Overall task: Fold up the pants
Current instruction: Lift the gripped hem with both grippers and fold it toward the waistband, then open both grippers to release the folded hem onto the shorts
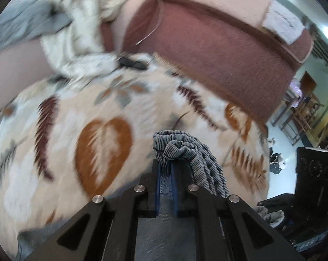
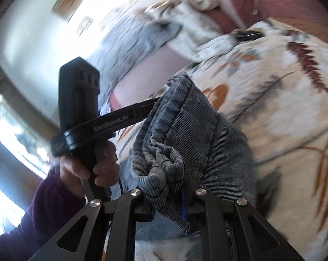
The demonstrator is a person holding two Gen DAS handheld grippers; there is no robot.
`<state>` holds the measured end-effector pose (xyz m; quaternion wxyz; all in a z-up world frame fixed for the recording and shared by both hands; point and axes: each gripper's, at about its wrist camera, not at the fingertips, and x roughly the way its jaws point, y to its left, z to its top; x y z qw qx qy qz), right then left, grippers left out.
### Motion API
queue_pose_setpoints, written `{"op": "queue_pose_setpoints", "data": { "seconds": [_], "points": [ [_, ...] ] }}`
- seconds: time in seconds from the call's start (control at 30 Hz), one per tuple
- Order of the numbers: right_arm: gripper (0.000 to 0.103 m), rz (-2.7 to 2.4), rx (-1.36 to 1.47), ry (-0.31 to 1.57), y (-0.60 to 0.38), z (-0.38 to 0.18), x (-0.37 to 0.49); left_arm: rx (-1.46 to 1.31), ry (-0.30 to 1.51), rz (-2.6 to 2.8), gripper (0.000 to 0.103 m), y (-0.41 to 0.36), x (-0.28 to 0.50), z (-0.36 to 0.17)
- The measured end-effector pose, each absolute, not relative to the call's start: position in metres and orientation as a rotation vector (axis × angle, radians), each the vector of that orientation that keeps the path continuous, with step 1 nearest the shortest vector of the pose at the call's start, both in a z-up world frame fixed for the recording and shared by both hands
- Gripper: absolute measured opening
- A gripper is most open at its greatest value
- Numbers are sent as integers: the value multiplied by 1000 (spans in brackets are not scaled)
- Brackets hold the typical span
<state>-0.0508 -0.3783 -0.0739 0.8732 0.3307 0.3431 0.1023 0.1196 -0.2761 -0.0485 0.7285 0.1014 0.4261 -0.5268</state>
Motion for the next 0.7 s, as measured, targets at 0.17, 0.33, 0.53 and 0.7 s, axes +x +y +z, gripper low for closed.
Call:
{"op": "queue_pose_setpoints", "data": {
  "seconds": [0.17,0.33,0.53,0.7],
  "points": [
    [18,252,629,853,-343,-96,-40,204,1025,-1087,10,-238,130,-83],
    [22,305,623,987,-327,-117,-31,121,1086,-955,10,-201,143,-107],
    [71,507,723,999,-326,-113,-34,18,1074,-916,10,-163,137,-97],
    [75,587,706,922,-335,-95,-42,15,1013,-934,10,-167,119,-76]
  ]
}}
